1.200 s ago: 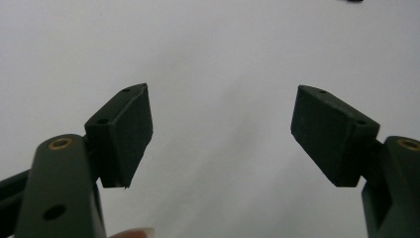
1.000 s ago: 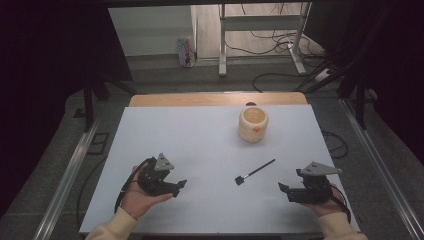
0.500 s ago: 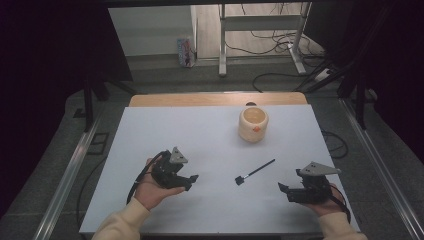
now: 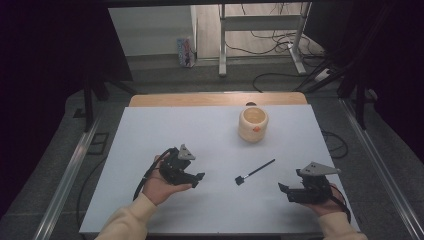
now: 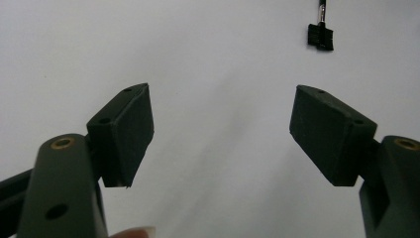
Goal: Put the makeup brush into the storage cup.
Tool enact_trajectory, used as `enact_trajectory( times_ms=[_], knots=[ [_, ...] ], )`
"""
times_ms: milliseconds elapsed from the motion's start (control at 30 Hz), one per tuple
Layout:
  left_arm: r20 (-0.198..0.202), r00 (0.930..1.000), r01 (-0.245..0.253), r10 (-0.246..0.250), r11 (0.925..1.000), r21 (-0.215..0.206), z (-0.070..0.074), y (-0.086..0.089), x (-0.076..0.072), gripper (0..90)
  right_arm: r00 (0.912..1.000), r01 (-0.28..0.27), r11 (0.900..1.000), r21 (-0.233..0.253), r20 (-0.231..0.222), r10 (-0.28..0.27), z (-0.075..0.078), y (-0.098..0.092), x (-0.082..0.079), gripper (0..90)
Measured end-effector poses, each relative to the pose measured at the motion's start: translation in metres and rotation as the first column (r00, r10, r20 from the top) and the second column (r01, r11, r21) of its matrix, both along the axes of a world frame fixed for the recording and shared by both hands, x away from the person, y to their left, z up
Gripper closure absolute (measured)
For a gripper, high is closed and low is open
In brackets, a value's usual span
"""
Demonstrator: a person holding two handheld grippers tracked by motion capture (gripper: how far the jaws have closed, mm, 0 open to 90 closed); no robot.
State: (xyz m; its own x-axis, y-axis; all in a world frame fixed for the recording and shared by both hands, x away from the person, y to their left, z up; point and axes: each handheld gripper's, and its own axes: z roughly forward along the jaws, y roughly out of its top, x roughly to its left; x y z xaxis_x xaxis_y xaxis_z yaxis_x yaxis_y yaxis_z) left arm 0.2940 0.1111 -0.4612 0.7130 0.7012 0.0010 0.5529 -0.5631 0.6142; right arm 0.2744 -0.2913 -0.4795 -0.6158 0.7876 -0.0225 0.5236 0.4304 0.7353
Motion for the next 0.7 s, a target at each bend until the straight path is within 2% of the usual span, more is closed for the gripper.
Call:
enact_trajectory(
  times_ms=[433,700],
  knots=[
    [-0.006,0.9998,0.02,-0.02,0.9997,-0.012,0.003,-0.015,0.013,25.6,1.0,-0.003,1.0,-0.002,0.001,0.003,0.0,0.0,0.0,18.4],
    [-0.024,0.9993,0.027,-0.027,0.9996,-0.013,0.0,-0.027,0.022,25.7,1.0,-0.005,1.0,-0.004,-0.001,0.005,-0.001,0.0,0.0,18.4]
  ],
)
